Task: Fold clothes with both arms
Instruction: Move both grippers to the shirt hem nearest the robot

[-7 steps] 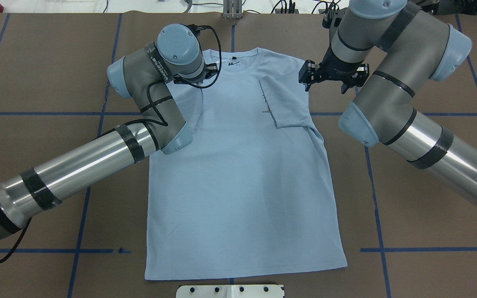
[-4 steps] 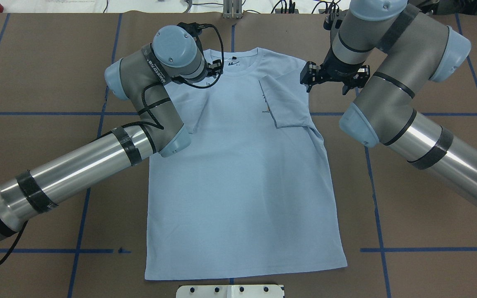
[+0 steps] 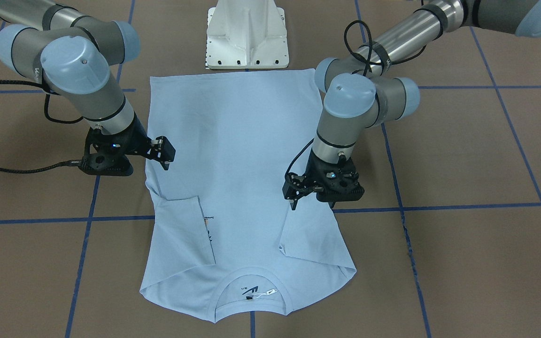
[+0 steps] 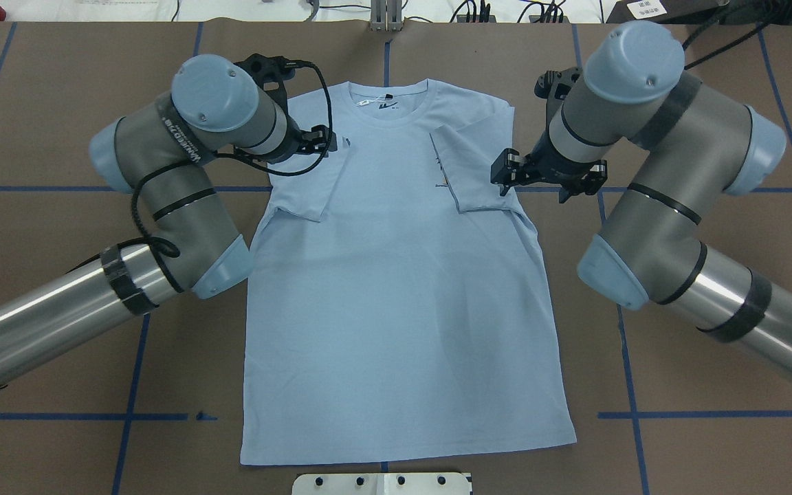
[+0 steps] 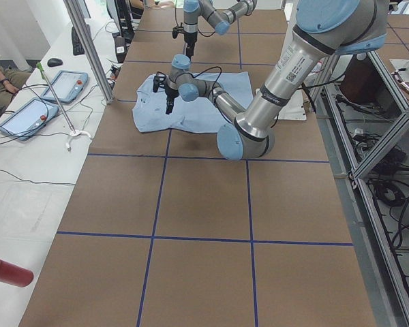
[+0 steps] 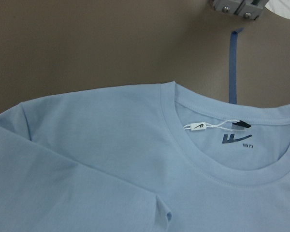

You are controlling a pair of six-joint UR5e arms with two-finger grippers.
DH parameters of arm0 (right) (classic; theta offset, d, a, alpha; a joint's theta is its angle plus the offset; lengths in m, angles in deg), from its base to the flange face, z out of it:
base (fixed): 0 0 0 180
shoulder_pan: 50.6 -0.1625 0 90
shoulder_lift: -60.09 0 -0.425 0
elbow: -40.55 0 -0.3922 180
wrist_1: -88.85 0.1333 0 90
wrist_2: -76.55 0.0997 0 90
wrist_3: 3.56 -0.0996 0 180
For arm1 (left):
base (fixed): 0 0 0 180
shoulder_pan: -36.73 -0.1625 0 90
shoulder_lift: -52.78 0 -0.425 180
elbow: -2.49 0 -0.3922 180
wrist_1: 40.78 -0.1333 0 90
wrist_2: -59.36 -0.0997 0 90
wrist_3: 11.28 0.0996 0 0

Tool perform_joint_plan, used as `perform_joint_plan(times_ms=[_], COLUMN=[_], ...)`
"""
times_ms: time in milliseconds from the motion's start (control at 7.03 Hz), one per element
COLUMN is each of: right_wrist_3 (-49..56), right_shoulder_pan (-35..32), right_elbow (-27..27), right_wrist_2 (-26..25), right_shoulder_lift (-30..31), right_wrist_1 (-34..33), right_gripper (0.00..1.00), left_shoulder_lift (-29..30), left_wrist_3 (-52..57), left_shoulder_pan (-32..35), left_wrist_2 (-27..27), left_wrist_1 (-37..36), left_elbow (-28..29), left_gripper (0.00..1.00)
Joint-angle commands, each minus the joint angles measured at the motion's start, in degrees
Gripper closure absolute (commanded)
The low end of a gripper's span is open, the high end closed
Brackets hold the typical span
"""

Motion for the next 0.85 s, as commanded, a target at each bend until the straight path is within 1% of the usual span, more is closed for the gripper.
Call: perform_joint_plan(times_ms=[0,142,284,427,711], right_wrist_3=[-9.7,-12.8,-16.6,-19.8,-21.1], right_shoulder_pan=[8.5,13.5,19.3,23.5,28.4], right_elbow=[-9.0,-13.4,-17.1,-19.4,-20.0], right_wrist_2=[-5.8,-9.7,-14.3,-15.8,-16.8], right_shoulder_lift=[12.2,17.1,21.1,23.0,25.4], right_wrist_1=[10.1,10.1,10.1,10.1,10.0], right_gripper=[0.00,0.00,0.00,0.00,0.00], left_shoulder_lift=[-8.7,-11.9,-12.7,-12.7,-12.7], left_wrist_3=[4.9,4.8,4.7,4.7,4.5], left_shoulder_pan=[-0.5,-1.1,-1.2,-1.3,-1.3], left_wrist_2=[0.6,1.0,1.3,1.2,1.1], left_wrist_1=[-8.9,-8.9,-8.8,-8.9,-9.1], left_elbow=[-15.8,-19.9,-20.8,-21.6,-23.7], left_gripper=[0.00,0.00,0.00,0.00,0.00])
